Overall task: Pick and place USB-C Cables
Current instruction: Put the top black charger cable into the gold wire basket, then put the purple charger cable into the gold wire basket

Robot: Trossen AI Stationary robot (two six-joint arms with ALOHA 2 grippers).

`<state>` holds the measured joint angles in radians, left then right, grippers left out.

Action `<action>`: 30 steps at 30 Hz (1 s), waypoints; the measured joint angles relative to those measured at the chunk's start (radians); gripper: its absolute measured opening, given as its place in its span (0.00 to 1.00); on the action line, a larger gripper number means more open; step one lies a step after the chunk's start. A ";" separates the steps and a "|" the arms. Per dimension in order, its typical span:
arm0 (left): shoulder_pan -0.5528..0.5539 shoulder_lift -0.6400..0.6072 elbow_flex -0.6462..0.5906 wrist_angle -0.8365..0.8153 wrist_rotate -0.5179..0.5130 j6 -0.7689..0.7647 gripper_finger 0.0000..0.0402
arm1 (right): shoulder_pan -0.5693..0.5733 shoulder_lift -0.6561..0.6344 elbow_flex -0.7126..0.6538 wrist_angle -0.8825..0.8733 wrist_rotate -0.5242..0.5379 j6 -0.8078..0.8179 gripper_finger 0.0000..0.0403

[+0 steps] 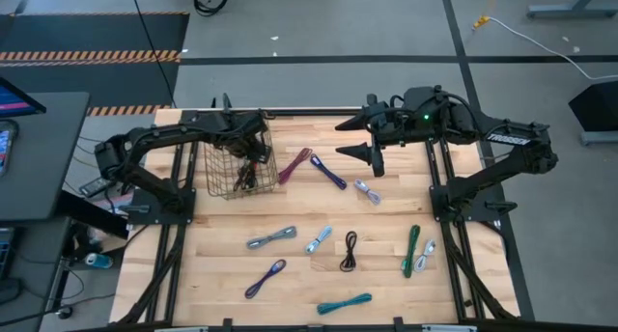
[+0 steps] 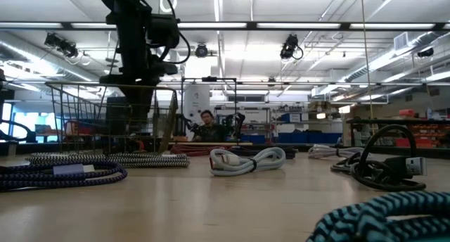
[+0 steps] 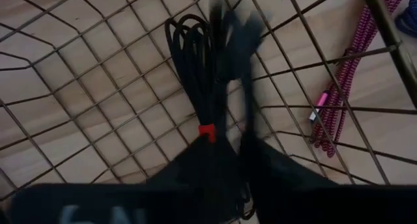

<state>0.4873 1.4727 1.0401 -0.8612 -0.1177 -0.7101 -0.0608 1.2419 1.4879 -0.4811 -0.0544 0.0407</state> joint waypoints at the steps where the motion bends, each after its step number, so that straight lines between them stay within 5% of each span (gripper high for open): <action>1: 0.000 0.000 0.000 0.000 0.000 0.000 0.31 | 0.000 0.000 0.000 -0.001 0.000 -0.003 0.68; 10: 0.000 0.000 0.000 0.086 0.062 0.023 0.50 | -0.001 0.000 0.000 -0.020 0.000 -0.019 0.68; 23: -0.016 -0.050 0.002 0.651 0.462 0.121 0.49 | -0.028 0.000 0.000 -0.311 0.063 0.116 0.68; 30: -0.013 -0.123 0.000 0.767 0.508 0.094 0.49 | -0.027 0.000 0.000 -0.350 0.069 0.170 0.66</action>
<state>0.4746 1.3495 1.0397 -0.0946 0.3904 -0.6157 -0.0883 1.2422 1.4876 -0.8313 0.0151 0.2104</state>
